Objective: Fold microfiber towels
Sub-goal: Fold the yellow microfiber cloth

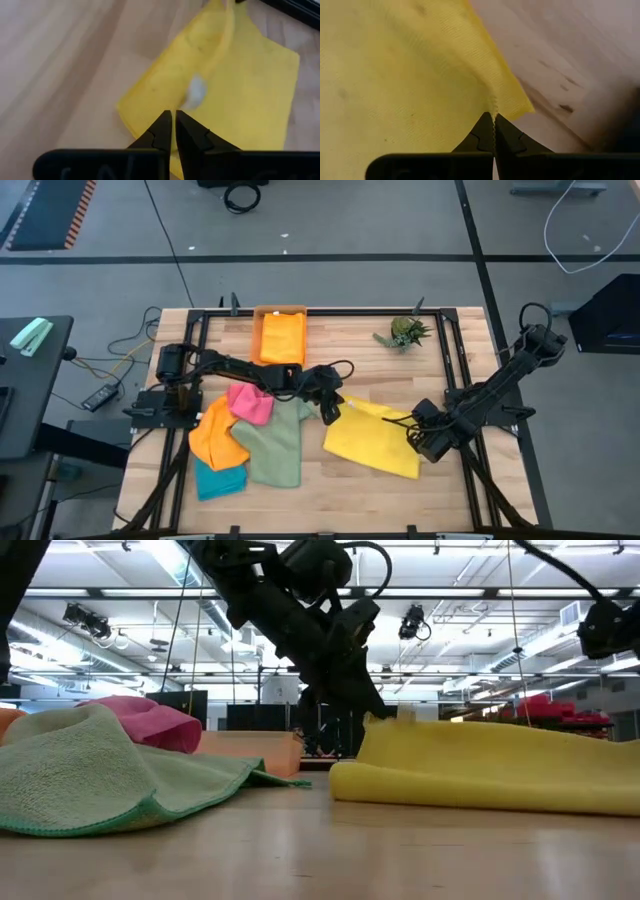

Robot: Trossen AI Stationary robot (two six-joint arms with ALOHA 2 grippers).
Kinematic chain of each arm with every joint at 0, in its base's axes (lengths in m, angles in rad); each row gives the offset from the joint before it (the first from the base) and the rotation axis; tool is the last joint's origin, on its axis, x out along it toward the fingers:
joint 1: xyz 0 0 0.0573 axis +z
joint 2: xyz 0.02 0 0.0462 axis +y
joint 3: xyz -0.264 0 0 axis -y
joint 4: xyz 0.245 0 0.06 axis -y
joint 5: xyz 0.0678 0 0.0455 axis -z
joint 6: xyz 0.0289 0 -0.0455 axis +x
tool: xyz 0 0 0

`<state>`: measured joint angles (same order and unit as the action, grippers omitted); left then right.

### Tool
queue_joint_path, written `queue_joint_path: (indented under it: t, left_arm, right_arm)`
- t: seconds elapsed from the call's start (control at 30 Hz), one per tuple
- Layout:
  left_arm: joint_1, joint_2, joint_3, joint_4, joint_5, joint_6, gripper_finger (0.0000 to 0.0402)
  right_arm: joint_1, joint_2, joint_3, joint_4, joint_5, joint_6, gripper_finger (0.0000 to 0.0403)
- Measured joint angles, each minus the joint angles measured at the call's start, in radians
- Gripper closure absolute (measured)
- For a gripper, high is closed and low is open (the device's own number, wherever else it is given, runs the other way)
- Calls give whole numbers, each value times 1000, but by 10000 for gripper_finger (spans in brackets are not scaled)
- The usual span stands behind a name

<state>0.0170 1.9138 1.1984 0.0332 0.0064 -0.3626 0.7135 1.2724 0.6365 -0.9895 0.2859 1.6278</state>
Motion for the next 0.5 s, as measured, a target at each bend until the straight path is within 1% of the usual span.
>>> queue_joint_path:
  t: [0.2,0.27,0.37,0.5]
  left_arm:
    - [0,2,0,27,-39,108,337]
    - [3,2,0,21,-52,108,324]
    - [7,2,0,21,-55,55,308]
    - [6,2,0,-16,-54,67,300]
  right_arm:
    - [-42,0,0,-17,0,8,400]
    - [-55,0,0,-17,0,10,400]
    - [-74,3,0,-21,0,10,400]
    - [-84,3,0,-24,20,8,400]
